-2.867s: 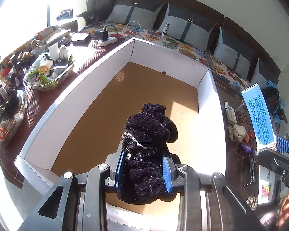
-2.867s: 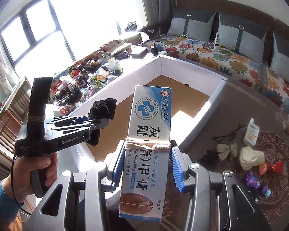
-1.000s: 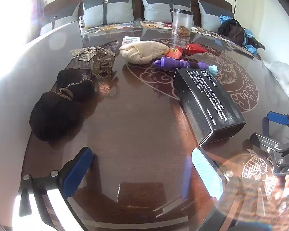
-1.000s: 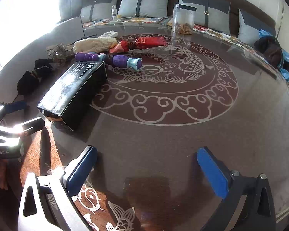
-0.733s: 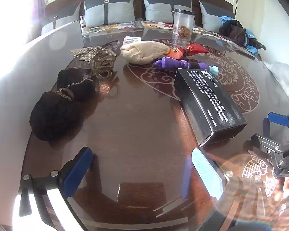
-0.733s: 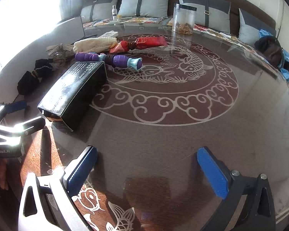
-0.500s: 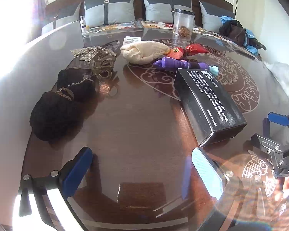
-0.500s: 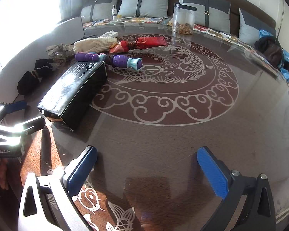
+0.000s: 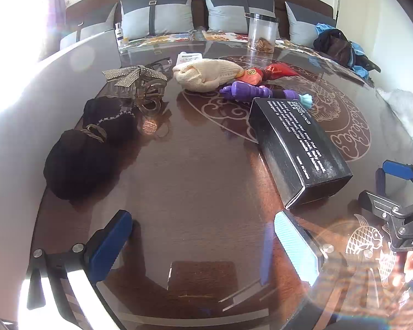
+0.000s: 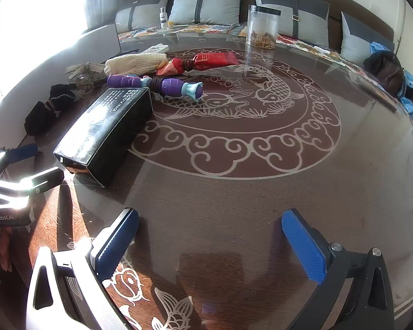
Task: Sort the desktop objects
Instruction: 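Move both tools back over the table, then grasp the black beaded knit item with the left tool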
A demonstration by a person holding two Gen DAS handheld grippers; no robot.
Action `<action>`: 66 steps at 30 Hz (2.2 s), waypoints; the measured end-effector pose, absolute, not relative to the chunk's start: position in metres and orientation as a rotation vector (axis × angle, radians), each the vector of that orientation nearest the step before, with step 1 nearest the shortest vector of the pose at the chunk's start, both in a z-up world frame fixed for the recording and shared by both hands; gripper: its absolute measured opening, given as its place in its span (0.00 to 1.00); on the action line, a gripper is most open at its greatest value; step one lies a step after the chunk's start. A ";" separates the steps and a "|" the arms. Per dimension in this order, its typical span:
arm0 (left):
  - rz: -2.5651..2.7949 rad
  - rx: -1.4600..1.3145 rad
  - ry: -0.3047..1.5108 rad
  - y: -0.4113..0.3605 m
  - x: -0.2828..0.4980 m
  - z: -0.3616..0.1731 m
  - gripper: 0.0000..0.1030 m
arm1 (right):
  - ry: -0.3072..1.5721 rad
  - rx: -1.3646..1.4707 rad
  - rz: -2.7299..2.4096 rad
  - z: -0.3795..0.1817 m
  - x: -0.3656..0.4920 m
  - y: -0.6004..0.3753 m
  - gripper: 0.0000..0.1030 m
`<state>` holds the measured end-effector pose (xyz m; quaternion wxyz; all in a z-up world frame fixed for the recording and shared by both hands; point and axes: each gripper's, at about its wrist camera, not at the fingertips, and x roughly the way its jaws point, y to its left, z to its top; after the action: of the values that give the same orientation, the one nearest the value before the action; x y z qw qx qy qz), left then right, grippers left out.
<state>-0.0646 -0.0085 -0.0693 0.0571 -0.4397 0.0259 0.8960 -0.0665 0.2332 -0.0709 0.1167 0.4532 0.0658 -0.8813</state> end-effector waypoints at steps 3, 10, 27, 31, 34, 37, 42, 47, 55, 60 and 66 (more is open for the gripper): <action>2.720 -1.334 0.081 -0.009 -0.065 -0.069 1.00 | 0.191 1.328 -2.580 -0.071 -0.066 0.233 1.00; 2.719 -1.335 0.080 -0.008 -0.066 -0.068 1.00 | 0.190 1.328 -2.580 -0.071 -0.066 0.233 1.00; 2.721 -1.335 0.080 -0.009 -0.065 -0.068 1.00 | 0.190 1.328 -2.580 -0.071 -0.066 0.233 1.00; 2.722 -1.335 0.080 -0.008 -0.066 -0.068 1.00 | 0.190 1.328 -2.580 -0.071 -0.066 0.233 1.00; 2.722 -1.335 0.080 -0.009 -0.065 -0.068 1.00 | 0.190 1.328 -2.580 -0.071 -0.066 0.233 1.00; 2.722 -1.335 0.080 -0.008 -0.065 -0.068 1.00 | 0.190 1.327 -2.580 -0.071 -0.066 0.233 1.00; 2.780 -1.376 0.122 -0.008 -0.063 -0.064 1.00 | 0.190 1.327 -2.580 -0.071 -0.066 0.233 1.00; 2.885 -1.191 0.207 -0.017 -0.079 -0.025 1.00 | 0.191 1.327 -2.580 -0.071 -0.066 0.233 1.00; 2.791 -1.405 0.245 -0.043 -0.165 -0.037 1.00 | 0.190 1.327 -2.580 -0.071 -0.066 0.233 1.00; 2.762 -1.550 0.203 -0.056 -0.187 -0.062 1.00 | 0.191 1.327 -2.580 -0.071 -0.066 0.233 1.00; 2.772 -1.472 0.050 -0.072 -0.169 -0.058 0.55 | 0.190 1.327 -2.580 -0.071 -0.066 0.233 1.00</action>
<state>-0.1692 -0.0718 -0.0575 0.0011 -0.4688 0.0160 0.8831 -0.0660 0.2326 -0.0707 0.1166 0.4533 0.0650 -0.8813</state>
